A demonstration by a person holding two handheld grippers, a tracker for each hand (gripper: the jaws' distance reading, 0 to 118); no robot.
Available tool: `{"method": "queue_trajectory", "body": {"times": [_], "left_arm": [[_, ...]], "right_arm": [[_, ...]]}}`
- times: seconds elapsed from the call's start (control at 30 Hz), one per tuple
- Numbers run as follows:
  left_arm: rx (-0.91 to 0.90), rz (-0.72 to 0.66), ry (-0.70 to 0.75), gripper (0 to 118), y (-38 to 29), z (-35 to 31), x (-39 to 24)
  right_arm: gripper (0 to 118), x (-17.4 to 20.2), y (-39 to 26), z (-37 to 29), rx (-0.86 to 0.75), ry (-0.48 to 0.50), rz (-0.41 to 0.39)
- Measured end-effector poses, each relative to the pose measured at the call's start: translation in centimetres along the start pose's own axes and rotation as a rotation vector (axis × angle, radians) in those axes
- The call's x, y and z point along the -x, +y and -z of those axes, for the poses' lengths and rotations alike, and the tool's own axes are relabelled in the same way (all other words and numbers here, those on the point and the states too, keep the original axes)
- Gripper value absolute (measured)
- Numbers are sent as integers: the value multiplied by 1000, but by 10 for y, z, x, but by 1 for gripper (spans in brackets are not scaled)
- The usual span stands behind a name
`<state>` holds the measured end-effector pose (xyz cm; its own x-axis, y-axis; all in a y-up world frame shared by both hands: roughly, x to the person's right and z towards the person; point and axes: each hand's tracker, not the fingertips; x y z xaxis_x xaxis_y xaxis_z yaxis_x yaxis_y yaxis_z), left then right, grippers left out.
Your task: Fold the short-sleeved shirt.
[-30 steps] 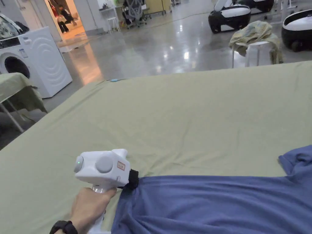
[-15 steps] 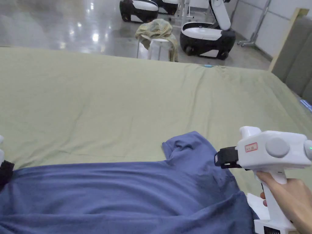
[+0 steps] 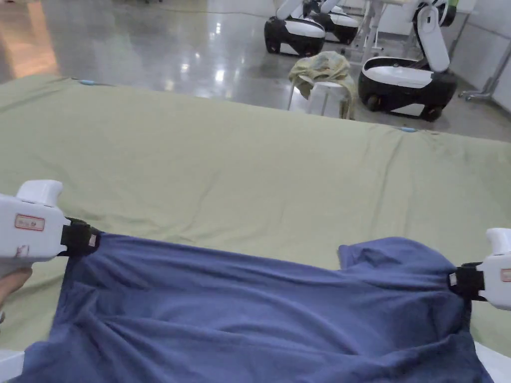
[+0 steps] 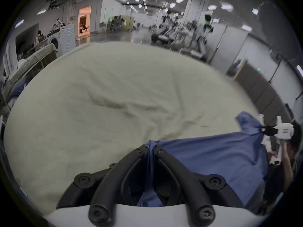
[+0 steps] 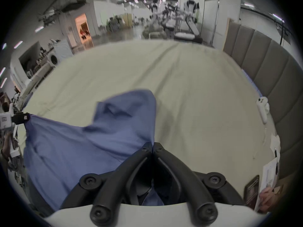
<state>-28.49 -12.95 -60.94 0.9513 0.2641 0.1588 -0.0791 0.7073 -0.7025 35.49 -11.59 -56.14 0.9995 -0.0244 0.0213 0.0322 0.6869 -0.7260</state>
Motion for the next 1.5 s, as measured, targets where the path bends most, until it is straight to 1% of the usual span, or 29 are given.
{"method": "queue_trajectory", "body": {"times": [0.07, 0.13, 0.23, 0.3, 0.4, 0.43, 0.47, 0.5, 0.57, 0.6, 0.63, 0.67, 0.7, 0.73, 0.8, 0.83, 0.9, 0.97, 1.0, 1.07, 1.17, 1.23, 1.27, 1.3, 1.33, 1.37, 1.4, 1.43, 1.5], "left_arm": [[-28, 97, 14, 6, -12, -35, -6], [-4, 96, 4, 6, -34, -64, -6], [12, 74, -24, 6, -76, -90, -3], [-29, 124, 59, 6, -110, -105, -5], [3, 102, 47, 6, -141, -106, -6], [10, 92, 47, 6, -148, -104, -7], [7, 94, 47, 6, -151, -100, -9], [19, 104, 52, 6, -155, -96, -10], [14, 167, 109, 8, -160, -92, -9], [3, 195, 137, 20, -159, -92, -11], [-1, 199, 143, 31, -159, -92, -11], [-22, 211, 175, 37, -159, -95, -13], [-76, 219, 187, 43, -158, -101, -13], [-103, 203, 167, 47, -154, -110, -17], [-196, 211, 155, 48, -146, -132, -26], [-251, 234, 171, 48, -143, -144, -34], [-377, 281, 214, 48, -136, -173, -53], [-486, 320, 226, 48, -130, -196, -72], [-530, 324, 227, 48, -128, -206, -82], [-597, 312, 190, 48, -125, -217, -97], [-657, 258, 109, 48, -124, -223, -112], [-659, 247, 73, 43, -125, -221, -119], [-647, 256, 75, 34, -125, -218, -120], [-631, 265, 66, 15, -126, -215, -124], [-619, 273, 65, 14, -126, -213, -126], [-605, 280, 55, 12, -127, -210, -128], [-597, 294, 80, 3, -130, -207, -125], [-584, 296, 66, 3, -130, -207, -125], [-579, 291, 60, 3, -134, -205, -125]], "right_arm": [[0, 0, -17, -42, -67, 35, 28], [0, 3, -43, -80, -109, 41, 40], [0, 7, -91, -120, -113, 36, 55], [0, 9, -121, -131, -95, 22, 66], [0, 17, -157, -129, -43, -32, 15], [0, 20, -164, -125, -20, -47, 21], [0, 22, -171, -120, -19, -38, 19], [0, 24, -177, -113, -6, -40, 14], [0, 26, -185, -96, 20, -80, -2], [1, 27, -189, -90, 36, -90, -33], [6, 29, -193, -86, 51, -102, -52], [17, 29, -194, -80, 76, -133, -75], [37, 30, -195, -79, 73, -174, -89], [47, 29, -194, -83, 57, -181, -78], [52, 20, -191, -97, -5, -152, -19], [55, 21, -188, -106, -43, -147, -9], [65, 29, -180, -133, -155, -151, -35], [68, 44, -173, -157, -270, -178, -98], [73, 53, -169, -167, -334, -182, -121], [80, 74, -164, -183, -437, -136, -140], [80, 99, -154, -191, -520, -41, -116], [79, 115, -149, -187, -532, -15, -110], [77, 120, -148, -183, -544, 5, -119], [65, 125, -146, -178, -542, 18, -119], [49, 129, -145, -174, -538, 31, -118], [30, 132, -143, -171, -523, 57, -113], [9, 134, -143, -167, -506, 107, -105], [0, 135, -143, -166, -507, 131, -101], [0, 139, -143, -166, -507, 150, -90]]}}
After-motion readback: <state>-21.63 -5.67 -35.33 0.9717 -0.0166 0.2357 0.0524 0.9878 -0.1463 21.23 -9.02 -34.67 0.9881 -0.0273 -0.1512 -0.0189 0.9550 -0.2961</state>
